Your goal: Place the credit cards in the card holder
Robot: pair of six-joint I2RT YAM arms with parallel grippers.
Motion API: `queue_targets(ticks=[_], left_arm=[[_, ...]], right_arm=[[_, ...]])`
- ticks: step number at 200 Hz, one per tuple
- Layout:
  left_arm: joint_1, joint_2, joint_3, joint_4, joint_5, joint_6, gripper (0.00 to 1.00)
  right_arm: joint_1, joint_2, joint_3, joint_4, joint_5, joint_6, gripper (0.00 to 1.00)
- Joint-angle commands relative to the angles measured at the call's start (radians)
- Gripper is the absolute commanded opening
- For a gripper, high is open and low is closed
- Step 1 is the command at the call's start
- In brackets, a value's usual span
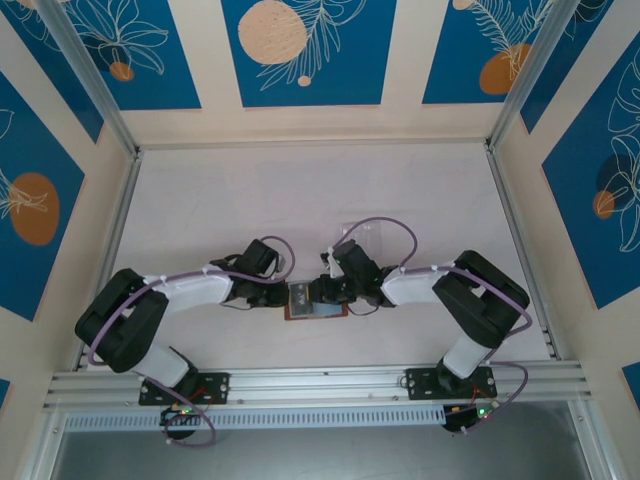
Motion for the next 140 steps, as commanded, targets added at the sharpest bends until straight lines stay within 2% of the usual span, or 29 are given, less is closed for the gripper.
queue_targets(ticks=[1,37,61,101,140], left_arm=[[-0.012,0.040,-0.042,0.083,-0.020,-0.014,0.15],[-0.012,0.037,-0.050,0.087,-0.019,-0.010,0.16],[-0.012,0.031,-0.054,0.086,-0.021,-0.008,0.17],[-0.014,0.031,-0.053,0.083,-0.021,-0.003,0.17],[-0.013,0.029,-0.050,0.073,-0.020,0.001,0.18]], right_arm=[[0.009,-0.099,0.047,-0.219,0.076,-0.058,0.32],[-0.007,-0.284,0.137,-0.548,0.207,-0.133,0.44],[-0.011,-0.343,0.200,-0.748,0.363,-0.145,0.51],[0.029,-0.233,0.280,-0.914,0.526,-0.095,0.56],[0.058,-0.109,0.292,-0.910,0.564,-0.056,0.54]])
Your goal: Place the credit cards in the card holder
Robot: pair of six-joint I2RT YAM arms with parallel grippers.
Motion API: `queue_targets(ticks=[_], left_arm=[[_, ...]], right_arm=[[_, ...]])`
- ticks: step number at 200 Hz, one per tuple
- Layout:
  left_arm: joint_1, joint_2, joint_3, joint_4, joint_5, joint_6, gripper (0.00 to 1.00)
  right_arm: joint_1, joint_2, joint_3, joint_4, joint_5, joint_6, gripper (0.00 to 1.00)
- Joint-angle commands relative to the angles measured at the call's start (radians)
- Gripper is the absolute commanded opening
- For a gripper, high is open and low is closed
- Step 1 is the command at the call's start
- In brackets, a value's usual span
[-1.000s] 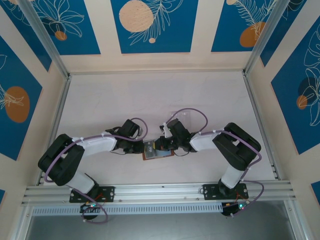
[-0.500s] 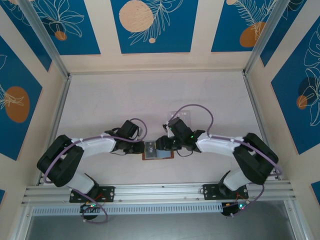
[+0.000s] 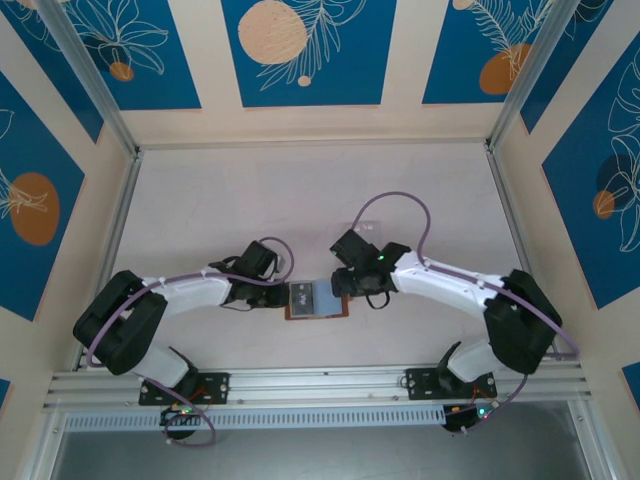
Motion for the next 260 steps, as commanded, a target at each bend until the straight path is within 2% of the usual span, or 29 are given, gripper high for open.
queue_targets(ticks=[1,11,25,44,56,95,125,166,187,206,229,260], left_arm=[[-0.014,0.041,-0.027,0.040,-0.020,0.001,0.18],[-0.013,0.040,-0.027,0.035,-0.022,0.005,0.18],[-0.014,0.041,-0.023,0.034,-0.020,0.011,0.18],[-0.041,0.058,0.001,0.025,-0.027,0.042,0.18],[-0.072,0.077,0.033,0.011,-0.039,0.059,0.18],[-0.129,0.155,0.122,0.051,0.000,0.018,0.18],[-0.167,0.215,0.189,0.100,0.034,-0.027,0.18],[-0.175,0.258,0.195,0.233,0.111,-0.114,0.21],[-0.163,0.209,0.148,0.279,0.100,-0.162,0.27],[-0.138,0.122,0.068,0.279,0.036,-0.198,0.34],[-0.123,-0.001,0.019,0.078,-0.109,-0.209,0.40],[-0.063,-0.198,-0.109,-0.057,-0.153,-0.270,0.40]], right_arm=[[0.013,0.050,0.025,-0.071,0.076,0.040,0.54],[0.014,0.072,0.025,-0.076,0.092,0.050,0.50],[0.011,0.082,0.023,-0.070,0.100,0.049,0.38],[0.005,0.063,0.022,-0.057,0.095,0.041,0.11],[0.001,0.039,0.020,-0.051,0.095,0.034,0.00],[-0.044,-0.099,0.006,-0.055,0.055,0.004,0.00],[-0.080,-0.201,-0.007,-0.006,-0.086,-0.026,0.00],[-0.057,-0.143,0.015,0.162,-0.295,0.010,0.00],[-0.026,-0.075,0.026,0.266,-0.337,0.056,0.00],[-0.002,-0.007,0.020,0.385,-0.400,0.100,0.00],[0.028,0.071,0.035,0.475,-0.423,0.129,0.03],[0.048,0.140,0.016,0.612,-0.417,0.156,0.11]])
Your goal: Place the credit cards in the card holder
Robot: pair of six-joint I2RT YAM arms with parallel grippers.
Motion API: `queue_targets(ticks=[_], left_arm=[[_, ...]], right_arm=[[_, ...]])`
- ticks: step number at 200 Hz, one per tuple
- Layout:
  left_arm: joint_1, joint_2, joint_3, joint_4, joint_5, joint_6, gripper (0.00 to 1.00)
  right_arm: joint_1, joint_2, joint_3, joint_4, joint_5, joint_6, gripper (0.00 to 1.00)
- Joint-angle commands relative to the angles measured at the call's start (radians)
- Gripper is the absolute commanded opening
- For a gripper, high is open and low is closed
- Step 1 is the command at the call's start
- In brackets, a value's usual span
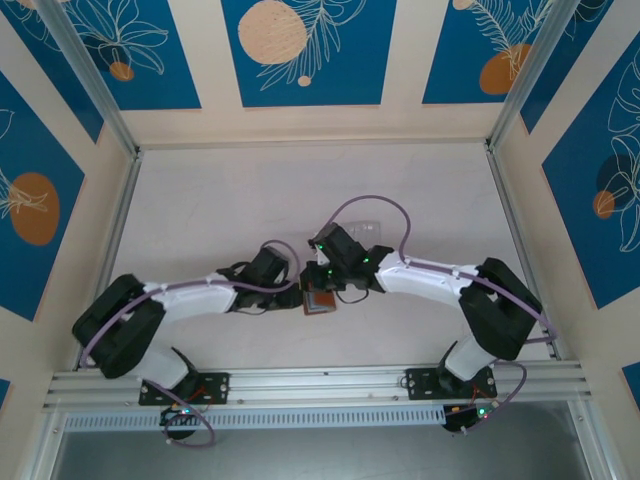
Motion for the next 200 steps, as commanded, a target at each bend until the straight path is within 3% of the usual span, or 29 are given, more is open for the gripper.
queue_targets(ticks=[1,17,61,85,103,116,144,164,200], left_arm=[[0.035,-0.142,-0.083,-0.121,-0.060,-0.062,0.40],[0.053,-0.266,-0.118,-0.222,-0.095,-0.073,0.41],[0.118,-0.522,-0.085,-0.452,-0.146,-0.011,0.47],[0.144,-0.514,-0.013,-0.494,-0.141,0.046,0.48],[0.149,-0.483,0.032,-0.494,-0.120,0.077,0.48],[0.149,-0.458,0.062,-0.492,-0.105,0.096,0.48],[0.151,-0.433,0.095,-0.487,-0.088,0.117,0.48],[0.151,-0.416,0.110,-0.485,-0.079,0.143,0.48],[0.151,-0.374,0.144,-0.477,-0.059,0.174,0.48]], right_arm=[[0.018,0.041,0.007,0.148,-0.037,0.040,0.11],[0.028,0.094,0.039,0.144,-0.038,0.032,0.17],[0.037,0.089,0.159,-0.009,-0.169,-0.127,0.53],[0.010,-0.033,0.156,-0.072,-0.251,-0.187,0.56],[-0.017,-0.149,0.131,-0.141,-0.210,-0.201,0.56],[-0.047,-0.228,0.109,-0.251,-0.104,-0.200,0.55],[-0.166,-0.372,-0.024,-0.418,0.075,-0.141,0.41],[-0.249,-0.372,-0.103,-0.438,0.053,-0.118,0.30],[-0.209,-0.234,-0.119,-0.311,0.016,-0.108,0.24]])
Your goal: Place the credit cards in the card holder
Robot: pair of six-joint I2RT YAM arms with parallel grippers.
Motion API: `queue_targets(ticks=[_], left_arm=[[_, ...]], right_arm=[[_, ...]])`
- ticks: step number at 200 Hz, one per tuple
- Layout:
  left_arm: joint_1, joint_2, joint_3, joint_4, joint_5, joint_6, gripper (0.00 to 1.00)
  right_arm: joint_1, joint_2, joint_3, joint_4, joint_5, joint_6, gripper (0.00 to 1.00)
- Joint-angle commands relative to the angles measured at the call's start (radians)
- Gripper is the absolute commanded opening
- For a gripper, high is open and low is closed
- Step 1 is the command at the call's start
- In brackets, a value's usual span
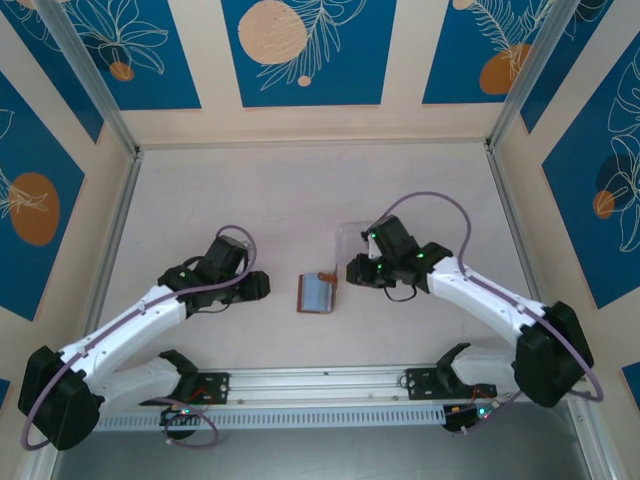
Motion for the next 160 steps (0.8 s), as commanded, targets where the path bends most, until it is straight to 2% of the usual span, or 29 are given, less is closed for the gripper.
queue_targets(ticks=[1,31,74,135,160], left_arm=[[0.010,0.019,0.045,-0.016,0.030,0.046,0.48],[0.010,0.054,0.063,-0.019,0.031,0.056,0.48],[0.010,0.094,0.083,-0.025,0.018,0.074,0.47],[0.010,0.116,0.118,-0.049,0.006,0.115,0.47],[0.010,0.133,0.126,-0.059,0.007,0.128,0.48]], right_arm=[[0.028,0.086,0.006,0.034,-0.009,0.020,0.24],[0.068,0.244,0.068,0.107,-0.043,0.019,0.18],[0.136,0.418,0.174,0.118,0.004,0.025,0.18],[0.196,0.581,0.318,-0.001,0.121,0.015,0.19],[0.213,0.563,0.336,-0.032,0.163,0.015,0.19]])
